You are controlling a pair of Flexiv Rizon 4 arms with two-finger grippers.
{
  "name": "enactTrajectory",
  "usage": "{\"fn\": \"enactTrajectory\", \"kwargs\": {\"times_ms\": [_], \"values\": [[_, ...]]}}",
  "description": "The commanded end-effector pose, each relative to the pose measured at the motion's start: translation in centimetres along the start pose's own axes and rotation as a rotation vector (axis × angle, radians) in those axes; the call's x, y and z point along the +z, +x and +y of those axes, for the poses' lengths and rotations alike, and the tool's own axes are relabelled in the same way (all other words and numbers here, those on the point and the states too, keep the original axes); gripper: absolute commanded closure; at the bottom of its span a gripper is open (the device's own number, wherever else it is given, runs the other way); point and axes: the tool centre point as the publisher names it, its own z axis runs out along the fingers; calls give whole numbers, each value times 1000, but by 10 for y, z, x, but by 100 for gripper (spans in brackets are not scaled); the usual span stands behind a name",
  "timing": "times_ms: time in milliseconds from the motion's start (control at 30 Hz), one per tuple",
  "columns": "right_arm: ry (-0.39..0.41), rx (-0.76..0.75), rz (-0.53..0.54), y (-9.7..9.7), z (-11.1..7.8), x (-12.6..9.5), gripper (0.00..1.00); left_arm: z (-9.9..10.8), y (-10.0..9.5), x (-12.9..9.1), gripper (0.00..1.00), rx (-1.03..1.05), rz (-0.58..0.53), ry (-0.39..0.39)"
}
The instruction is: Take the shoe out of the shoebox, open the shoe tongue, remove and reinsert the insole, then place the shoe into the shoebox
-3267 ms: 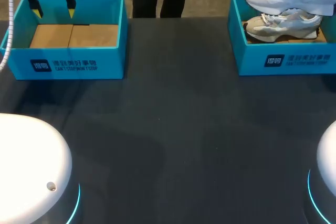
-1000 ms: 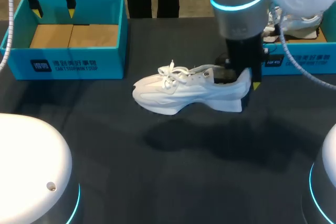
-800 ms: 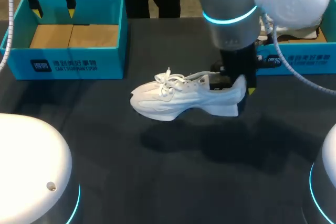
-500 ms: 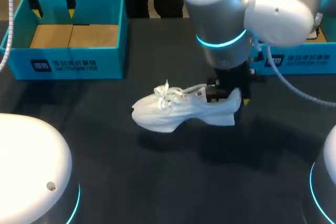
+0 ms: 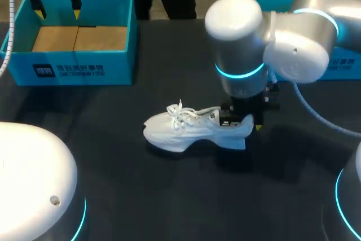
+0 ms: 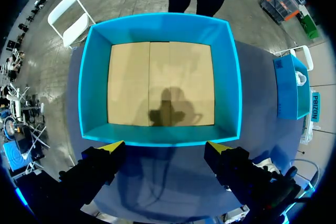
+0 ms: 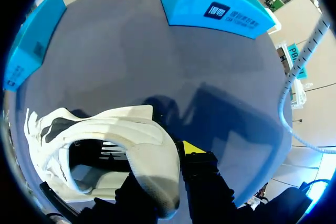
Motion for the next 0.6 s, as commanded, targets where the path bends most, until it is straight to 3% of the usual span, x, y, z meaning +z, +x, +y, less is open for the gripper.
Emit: {"fn": "enactTrajectory", "kwargs": {"times_ms": [33, 400, 433, 500, 533, 567, 600], "values": [[5, 5, 4, 8, 1, 22, 100, 0, 0, 0, 0, 0, 0, 0], [20, -1, -11, 10, 0, 43, 100, 0, 0, 0, 0, 0, 0, 0], [23, -3, -14, 10, 0, 44, 91, 0, 0, 0, 0, 0, 0, 0], [30, -6, -18, 9, 0, 43, 57, 0, 0, 0, 0, 0, 0, 0], [30, -7, -17, 8, 0, 40, 24, 0, 0, 0, 0, 0, 0, 0], [31, -6, -17, 7, -1, 37, 0, 0, 0, 0, 0, 0, 0, 0], [31, -7, -17, 6, -1, 33, 0, 0, 0, 0, 0, 0, 0, 0]]}}
